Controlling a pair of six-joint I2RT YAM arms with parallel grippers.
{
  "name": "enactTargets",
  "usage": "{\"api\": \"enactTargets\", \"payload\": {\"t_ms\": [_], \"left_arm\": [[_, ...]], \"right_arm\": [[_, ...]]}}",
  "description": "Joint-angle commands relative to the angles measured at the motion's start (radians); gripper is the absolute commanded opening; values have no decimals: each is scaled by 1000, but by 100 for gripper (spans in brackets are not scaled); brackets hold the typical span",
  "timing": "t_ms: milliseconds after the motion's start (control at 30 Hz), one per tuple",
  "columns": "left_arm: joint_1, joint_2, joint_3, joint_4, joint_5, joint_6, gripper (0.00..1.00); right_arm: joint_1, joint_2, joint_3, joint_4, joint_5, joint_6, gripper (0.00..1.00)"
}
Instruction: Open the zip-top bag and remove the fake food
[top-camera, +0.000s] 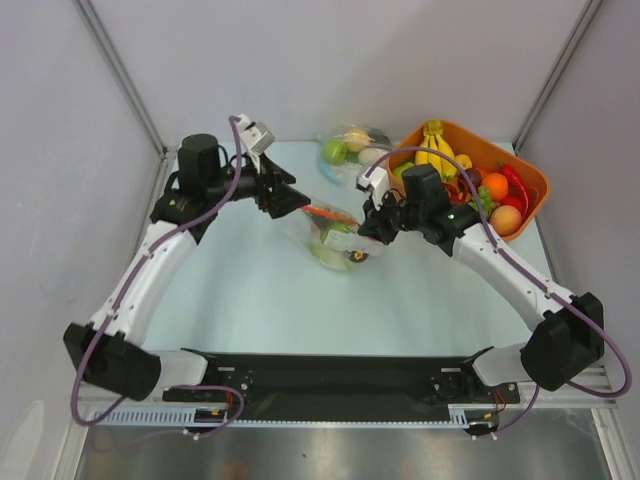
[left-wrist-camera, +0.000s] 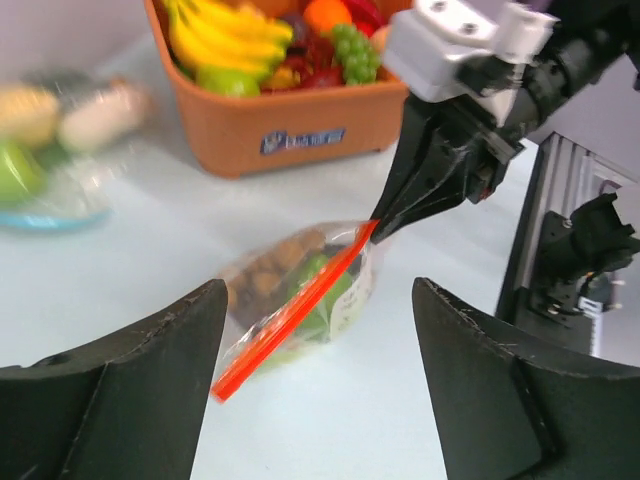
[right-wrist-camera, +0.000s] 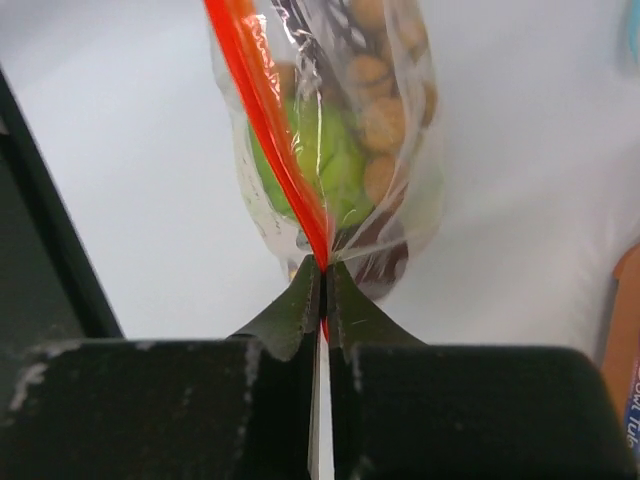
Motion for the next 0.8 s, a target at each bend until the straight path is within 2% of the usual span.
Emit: {"api": "enactTargets", "payload": {"t_ms": [0,133,267,400,567,700,767], "left_arm": [[-45,-130,-49,159,-58,132,80],[-115,-190,-114,211,-72,198,81],[-201,-186,-107,146,-100,290,83],[-309,-137,-101,80,-140,356,84],[-387,-34,-69,-11,-154,409,84],[-464,36,-36,-121,-206,454,82],[-494,72,-29,-155,-230,469,70]], "right_arm": [[26,-28,162,-180,-47,-48,0],[43,-16,251,-337,-72,-71,0],[59,-16,296,-408,-89,-90,0],[78,-19,311,-451,-98,-100,0],[88,-34,293,-461,-93,-96,0],[88,-54,273,-452,-80,-94,0],[88,-65,268,-452,-70,-91,0]]}}
